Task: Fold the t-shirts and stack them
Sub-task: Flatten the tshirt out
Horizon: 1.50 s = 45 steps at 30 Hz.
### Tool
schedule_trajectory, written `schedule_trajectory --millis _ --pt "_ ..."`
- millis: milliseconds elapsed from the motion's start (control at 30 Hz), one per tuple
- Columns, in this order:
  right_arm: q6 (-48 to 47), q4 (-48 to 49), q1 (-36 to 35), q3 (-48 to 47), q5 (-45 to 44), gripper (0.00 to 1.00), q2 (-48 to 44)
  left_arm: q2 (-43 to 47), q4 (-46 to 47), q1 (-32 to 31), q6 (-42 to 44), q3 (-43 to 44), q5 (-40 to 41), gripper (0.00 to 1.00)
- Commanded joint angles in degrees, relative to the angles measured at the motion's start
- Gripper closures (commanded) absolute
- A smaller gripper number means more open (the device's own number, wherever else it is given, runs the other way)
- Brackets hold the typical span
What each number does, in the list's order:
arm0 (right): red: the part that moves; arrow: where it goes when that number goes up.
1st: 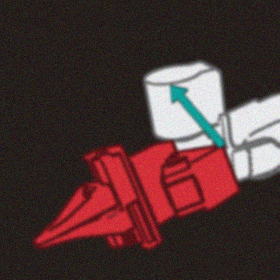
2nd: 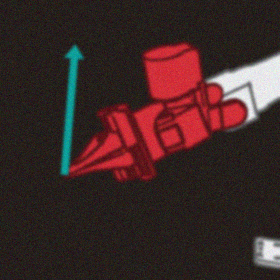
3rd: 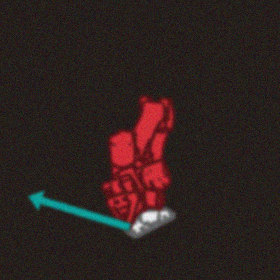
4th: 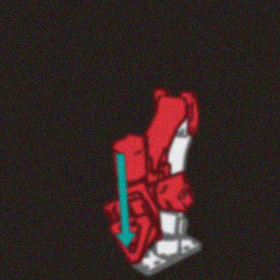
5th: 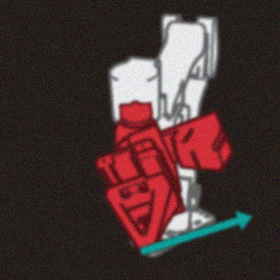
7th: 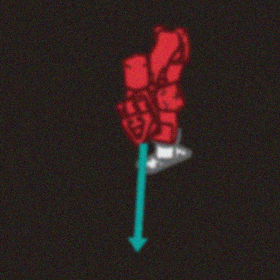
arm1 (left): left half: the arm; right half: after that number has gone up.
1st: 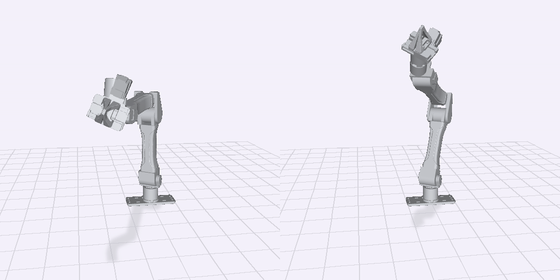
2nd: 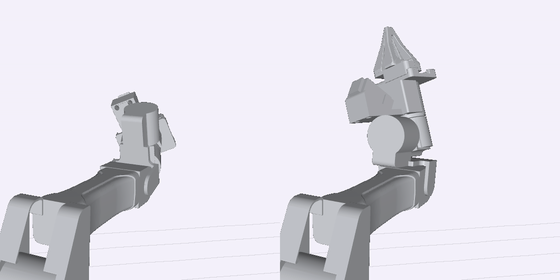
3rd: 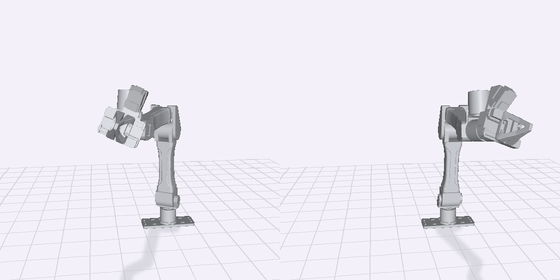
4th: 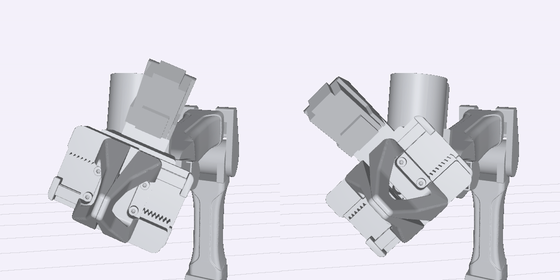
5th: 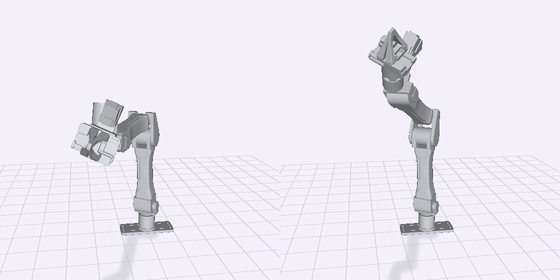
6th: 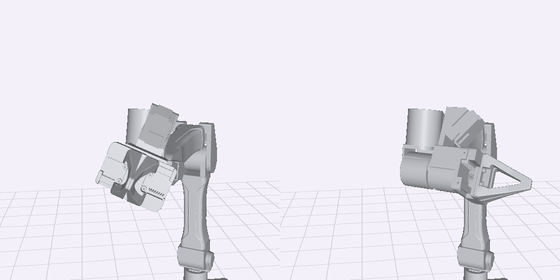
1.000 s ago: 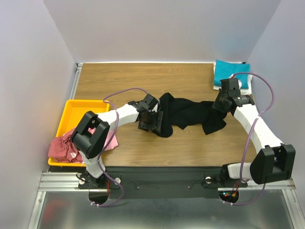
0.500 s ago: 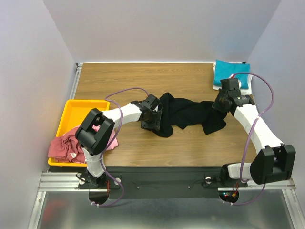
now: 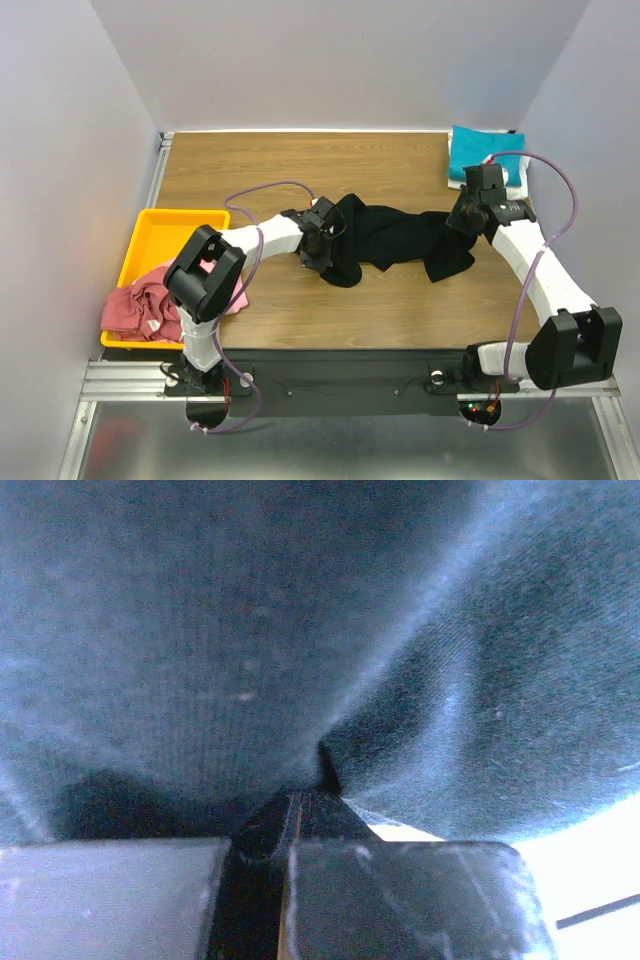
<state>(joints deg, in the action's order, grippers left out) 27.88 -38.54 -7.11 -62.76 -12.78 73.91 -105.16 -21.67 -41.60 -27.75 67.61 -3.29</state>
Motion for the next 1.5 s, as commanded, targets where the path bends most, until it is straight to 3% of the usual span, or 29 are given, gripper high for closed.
schedule_trajectory --millis 0,200,433,667,767,867,1000,1100,1133,1200,1233,1333,1400,1467 --pt "-0.9 2.2 0.4 -2.2 -2.0 0.99 -3.4 5.8 -10.0 1.2 0.9 6.3 7.5 1.00" --pt "-3.4 -0.1 1.9 -10.1 -7.0 1.00 -6.1 19.8 -19.9 9.4 0.5 18.6 12.2 1.00" --pt "-4.8 -3.0 2.2 -18.8 -14.5 1.00 -9.1 27.5 -27.8 19.6 2.5 33.3 6.6 1.00" --pt "-10.8 -3.4 2.3 -27.6 -27.1 1.00 -13.3 32.1 -31.6 31.0 3.7 40.1 -2.3 1.00" --pt "-12.5 -3.3 2.2 -30.7 -32.4 1.00 -15.0 31.9 -32.3 33.7 4.2 41.6 -7.3 1.00" --pt "-12.7 -3.2 2.3 -30.0 -33.9 1.00 -15.4 31.2 -28.9 34.1 4.2 36.6 -12.7 1.00" --pt "-8.1 -2.9 2.2 -22.5 -29.1 1.00 -14.5 27.1 -18.0 35.0 5.6 29.8 -16.1 1.00" --pt "-3.4 -1.9 2.2 -17.0 -22.8 1.00 -11.8 17.2 -14.4 36.5 7.2 31.9 -15.8 1.00" --pt "-2.4 0.1 2.2 -12.9 -18.8 1.00 -10.9 10.7 -13.7 36.8 7.8 35.3 -13.4 0.87" --pt "-1.3 2.1 2.3 -9.4 -16.2 1.00 -9.0 4.4 -12.3 36.9 7.6 39.4 -8.5 0.71" --pt "-1.2 3.0 2.2 -8.2 -15.1 1.00 -7.0 1.4 -13.2 36.9 7.3 42.3 -6.1 0.50" --pt "-1.8 5.4 2.2 -5.3 -12.3 1.00 -4.1 -5.7 -13.7 34.3 7.1 51.9 0.3 0.20" --pt "-2.0 5.9 2.2 -4.3 -12.6 1.00 -3.9 -5.1 -13.1 31.9 8.1 50.4 0.7 0.20" --pt "-2.1 6.3 2.3 -3.2 -12.8 1.00 -3.9 -2.2 -12.7 27.4 9.3 42.7 -0.1 0.19"
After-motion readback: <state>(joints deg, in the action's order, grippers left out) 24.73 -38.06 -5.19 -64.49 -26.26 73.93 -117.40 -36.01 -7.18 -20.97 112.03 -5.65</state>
